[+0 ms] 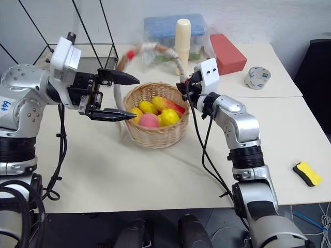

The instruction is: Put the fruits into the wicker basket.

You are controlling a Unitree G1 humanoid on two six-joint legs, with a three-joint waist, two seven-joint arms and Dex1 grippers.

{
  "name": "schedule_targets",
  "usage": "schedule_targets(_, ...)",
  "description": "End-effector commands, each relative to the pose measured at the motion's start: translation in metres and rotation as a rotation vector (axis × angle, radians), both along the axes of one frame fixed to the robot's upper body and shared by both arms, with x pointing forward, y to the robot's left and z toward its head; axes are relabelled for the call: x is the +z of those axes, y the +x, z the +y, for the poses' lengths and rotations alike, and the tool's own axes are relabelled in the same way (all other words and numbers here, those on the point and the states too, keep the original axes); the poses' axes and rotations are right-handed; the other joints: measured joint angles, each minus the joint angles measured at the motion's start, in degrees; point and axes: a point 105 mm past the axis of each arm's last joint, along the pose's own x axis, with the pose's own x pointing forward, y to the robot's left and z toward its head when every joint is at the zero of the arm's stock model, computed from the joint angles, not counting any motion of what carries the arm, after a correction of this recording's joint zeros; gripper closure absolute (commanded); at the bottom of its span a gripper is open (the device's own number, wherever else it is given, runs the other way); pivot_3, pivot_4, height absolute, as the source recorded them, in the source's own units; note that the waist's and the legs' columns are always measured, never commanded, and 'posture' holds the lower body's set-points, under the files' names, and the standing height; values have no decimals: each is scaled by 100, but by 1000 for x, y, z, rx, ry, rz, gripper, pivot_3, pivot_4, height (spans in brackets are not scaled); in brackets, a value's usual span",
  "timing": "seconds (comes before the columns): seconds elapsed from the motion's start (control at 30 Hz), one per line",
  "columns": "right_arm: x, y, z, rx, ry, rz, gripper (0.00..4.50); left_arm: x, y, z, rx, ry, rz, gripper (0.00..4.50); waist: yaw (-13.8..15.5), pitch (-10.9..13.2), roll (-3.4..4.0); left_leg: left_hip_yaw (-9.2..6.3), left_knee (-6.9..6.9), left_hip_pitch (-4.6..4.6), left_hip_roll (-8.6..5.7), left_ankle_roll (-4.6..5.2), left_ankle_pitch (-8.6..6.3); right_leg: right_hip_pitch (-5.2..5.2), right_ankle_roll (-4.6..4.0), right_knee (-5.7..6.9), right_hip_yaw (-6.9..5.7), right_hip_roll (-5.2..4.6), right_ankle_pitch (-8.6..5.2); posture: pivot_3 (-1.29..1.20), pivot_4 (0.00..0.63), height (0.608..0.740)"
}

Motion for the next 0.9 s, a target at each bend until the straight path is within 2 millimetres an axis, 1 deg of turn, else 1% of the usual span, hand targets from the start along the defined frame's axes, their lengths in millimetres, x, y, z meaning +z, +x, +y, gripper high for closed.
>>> schedule_targets(0.03,25,-13,-13,-21,15,-108,4266,12,-4,-3,-13,-29,-53,0,2,0,0,0,0,-1,1,0,0,0,0,-1,0,0,0,0,150,740)
schedule_targets(0.07,30,-17,-23,-50,15,-127,4267,12,-3,-6,-20,-45,-46,0,8,0,0,0,1,-1,0,0,0,0,0,-1,0,0,0,0,150,740)
schedule_targets(0.13,34,-23,-33,-82,13,-147,4267,12,-4,-9,-28,-64,-38,0,41,0,0,-4,3,-4,-2,1,-1,0,0,-1,-3,-4,0,0,150,740)
schedule_targets(0.17,40,-29,-46,-114,5,-174,4267,11,-5,-11,-42,-65,-33,0,41,0,0,-4,5,-6,-2,2,-1,1,0,-3,-3,-5,0,0,150,740)
schedule_targets(0.2,47,-38,-66,-173,-4,-205,4267,10,-7,-13,-61,-66,-25,0,46,0,0,-3,6,-8,-4,3,-2,1,0,-3,-2,-6,0,0,150,740)
schedule_targets(0.23,54,-49,-90,-244,-28,-242,4267,10,-9,-15,-81,-71,-14,0,61,0,0,-3,4,-7,-6,3,-2,1,0,-2,-2,-8,0,0,150,740)
schedule_targets(0.3,60,-65,-118,-335,-60,-274,4267,10,-11,-16,-103,-78,2,0,146,1,1,-5,2,-8,-6,4,-2,1,0,-4,-5,-8,0,0,150,740)
schedule_targets(0.33,60,-75,-139,-397,-72,-278,4267,9,-10,-16,-105,-76,5,0,178,1,1,-5,-2,-10,-6,4,-2,1,0,-11,-6,-8,0,0,150,740)
schedule_targets(0.4,60,-89,-165,-478,-97,-281,4267,7,-8,-17,-106,-72,9,0,191,1,1,-6,-4,-8,-8,4,-2,9,0,-27,-7,-7,0,0,150,740)
schedule_targets(0.43,55,-97,-185,-550,-132,-281,4267,6,-7,-17,-111,-71,14,0,191,1,2,-4,-1,-6,-7,4,-3,12,0,-45,-6,-7,0,0,150,740)
schedule_targets(0.47,52,-103,-198,-594,-158,-281,4267,6,-6,-18,-115,-71,18,0,194,1,2,-3,-3,-5,-9,4,-2,14,0,-47,-4,-7,0,0,150,740)
schedule_targets(0.5,49,-110,-217,-661,-144,-276,4267,5,-5,-18,-119,-70,21,0,195,1,1,-3,-3,-1,-8,4,-2,19,0,-50,-4,-4,0,0,150,740)
schedule_targets(0.57,41,-122,-242,-745,-112,-266,4267,5,-3,-20,-125,-71,25,0,168,1,2,2,-1,2,-7,3,-2,22,0,-50,5,4,0,0,150,740)
schedule_targets(0.6,35,-126,-250,-771,-100,-256,4267,5,-2,-21,-131,-72,28,0,167,1,2,9,0,3,-5,2,-1,21,0,-48,12,8,0,0,150,740)
schedule_targets(0.63,31,-129,-254,-782,-97,-249,4267,5,-2,-21,-135,-73,30,0,168,1,2,11,-1,4,-5,-1,1,20,1,-48,15,12,0,0,150,740)
schedule_targets(0.73,15,-133,-258,-791,-81,-219,4267,6,-1,-22,-151,-74,43,0,143,0,3,13,-2,9,0,-2,2,20,1,-46,22,21,0,0,150,740)
schedule_targets(0.77,8,-134,-258,-784,-74,-206,3550,6,0,-23,-156,-75,48,0,139,0,3,13,-4,10,1,-3,2,20,0,-46,24,24,0,0,150,740)
schedule_targets(0.8,5,-135,-257,-780,-69,-199,3303,7,0,-23,-158,-75,50,0,147,0,3,13,-3,12,2,-3,2,20,0,-46,25,25,0,0,150,740)
schedule_targets(0.9,-1,-141,-259,-770,-49,-198,2342,9,2,-23,-162,-80,57,0,165,0,4,12,-2,12,0,-4,2,20,1,-45,26,24,0,0,150,740)
